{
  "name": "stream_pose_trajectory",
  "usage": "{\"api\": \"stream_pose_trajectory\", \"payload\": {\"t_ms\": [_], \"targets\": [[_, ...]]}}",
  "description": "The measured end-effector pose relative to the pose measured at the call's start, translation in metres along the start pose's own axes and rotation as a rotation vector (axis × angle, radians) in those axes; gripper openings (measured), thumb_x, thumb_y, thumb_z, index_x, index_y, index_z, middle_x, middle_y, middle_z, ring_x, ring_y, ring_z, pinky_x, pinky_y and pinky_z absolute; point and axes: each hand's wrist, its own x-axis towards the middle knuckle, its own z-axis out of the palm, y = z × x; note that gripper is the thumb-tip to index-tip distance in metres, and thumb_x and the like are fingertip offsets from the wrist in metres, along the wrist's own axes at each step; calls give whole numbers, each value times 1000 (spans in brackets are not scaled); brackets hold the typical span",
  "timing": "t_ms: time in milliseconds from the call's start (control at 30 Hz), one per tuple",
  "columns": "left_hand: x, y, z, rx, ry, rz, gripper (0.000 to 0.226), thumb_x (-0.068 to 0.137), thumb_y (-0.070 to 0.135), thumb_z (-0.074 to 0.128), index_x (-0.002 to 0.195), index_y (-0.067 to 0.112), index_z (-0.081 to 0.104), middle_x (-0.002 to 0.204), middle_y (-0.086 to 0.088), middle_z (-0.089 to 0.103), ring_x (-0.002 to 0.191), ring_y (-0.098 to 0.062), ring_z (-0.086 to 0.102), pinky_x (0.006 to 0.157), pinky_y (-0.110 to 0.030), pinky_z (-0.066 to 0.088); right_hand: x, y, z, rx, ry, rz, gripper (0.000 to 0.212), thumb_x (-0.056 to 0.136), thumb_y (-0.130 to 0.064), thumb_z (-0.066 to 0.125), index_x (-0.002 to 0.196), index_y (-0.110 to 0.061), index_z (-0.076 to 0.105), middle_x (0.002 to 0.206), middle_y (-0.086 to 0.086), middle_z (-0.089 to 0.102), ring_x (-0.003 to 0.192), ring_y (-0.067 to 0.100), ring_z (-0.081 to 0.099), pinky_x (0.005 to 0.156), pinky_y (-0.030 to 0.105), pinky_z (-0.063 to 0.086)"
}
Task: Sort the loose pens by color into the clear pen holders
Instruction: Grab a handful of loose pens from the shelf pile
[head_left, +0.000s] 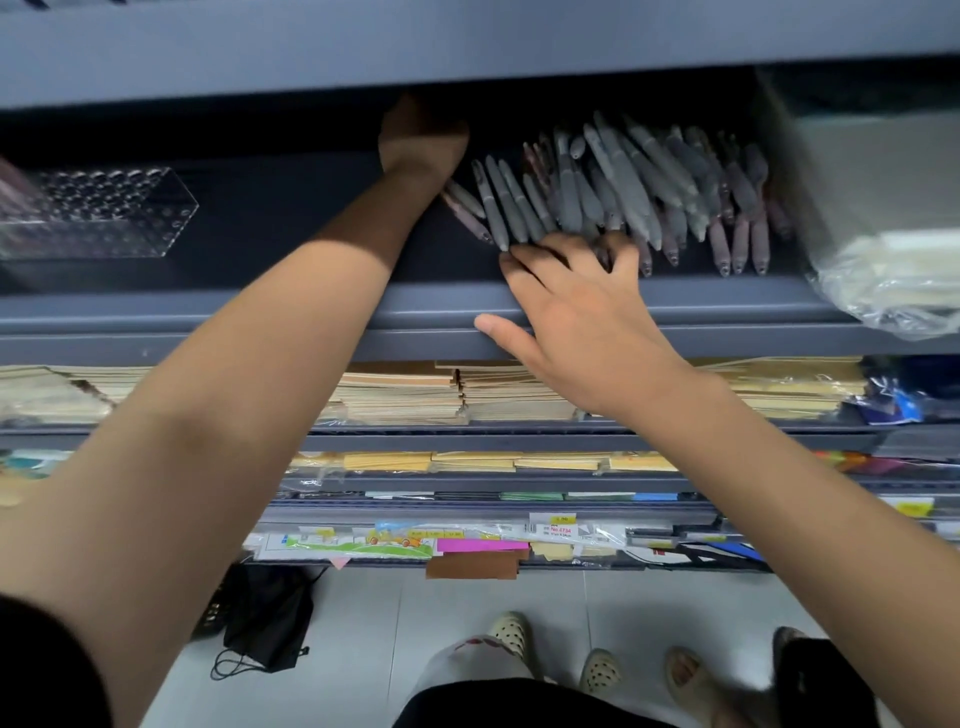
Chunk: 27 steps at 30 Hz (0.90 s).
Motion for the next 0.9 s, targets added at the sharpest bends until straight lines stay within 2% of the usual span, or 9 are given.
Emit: {"api": "stream_pose_trajectory", "payload": {"t_ms": [67, 200, 300, 367, 433, 500, 633, 800, 900], "targets": [[-9, 6, -3, -51, -42, 20, 39, 100, 21, 39, 130, 12, 62, 137, -14, 61, 128, -32, 54, 101, -30, 43, 0, 0, 0, 6, 4, 0, 71, 98, -61, 19, 137, -11, 49, 141, 2, 52, 133, 23, 39, 105, 52, 22], [-23, 12, -4, -140, -161, 123, 43, 101, 35, 45, 140, 19, 56, 146, -6, 55, 135, -24, 48, 108, -24, 36, -4, 4, -1, 82, 79, -12, 61, 100, -54, 27, 130, -10, 56, 137, 4, 55, 129, 24, 45, 102, 48, 25], [-25, 9, 2, -157, -192, 218, 44, 101, 40, 45, 140, 23, 57, 146, -5, 55, 134, -23, 48, 96, -14, 32, -14, 15, -1, 148, 252, -14, 39, 101, -34, 44, 117, -6, 66, 120, 9, 64, 113, 31, 55, 91, 44, 38], [-29, 9, 4, -180, -203, 269, 42, 102, 42, 45, 136, 22, 60, 141, -4, 59, 131, -20, 51, 87, -10, 30, -22, 23, 0, 133, 340, -12, 26, 99, -23, 50, 106, -6, 69, 109, 8, 67, 100, 33, 57, 83, 42, 38], [-29, 9, 5, -185, -215, 290, 40, 102, 42, 47, 127, 18, 66, 134, -4, 64, 125, -19, 55, 85, -11, 33, -28, 28, 2, 125, 381, -1, 17, 94, -12, 55, 99, -4, 70, 100, 9, 68, 90, 34, 57, 77, 42, 38], [-30, 9, 4, -188, -226, 292, 37, 101, 39, 50, 121, 15, 69, 129, -5, 67, 121, -17, 58, 88, -12, 37, -29, 31, 2, 148, 377, 22, 13, 92, -4, 58, 95, -2, 71, 94, 12, 67, 84, 35, 57, 73, 43, 40], [-34, 12, 2, -247, -236, 301, 32, 98, 32, 56, 116, 11, 70, 125, -6, 68, 120, -19, 58, 100, -20, 42, -19, 32, 1, 120, 260, 80, 17, 93, -2, 55, 90, -6, 71, 85, 10, 68, 86, 34, 55, 75, 42, 36], [-35, 15, 0, -261, -220, 306, 29, 99, 26, 56, 117, 8, 69, 121, -8, 69, 114, -18, 61, 83, -11, 37, -6, 31, -2, 72, 240, 156, 16, 92, -8, 57, 96, -13, 71, 87, 7, 70, 98, 32, 58, 87, 42, 36], [-32, 16, -2, -269, -224, 273, 33, 99, 31, 56, 124, 11, 65, 127, -8, 66, 119, -20, 58, 86, -13, 39, -3, 28, -1, 66, 290, 182, 14, 91, -10, 59, 95, -11, 72, 90, 10, 69, 93, 34, 60, 85, 43, 40]]}}
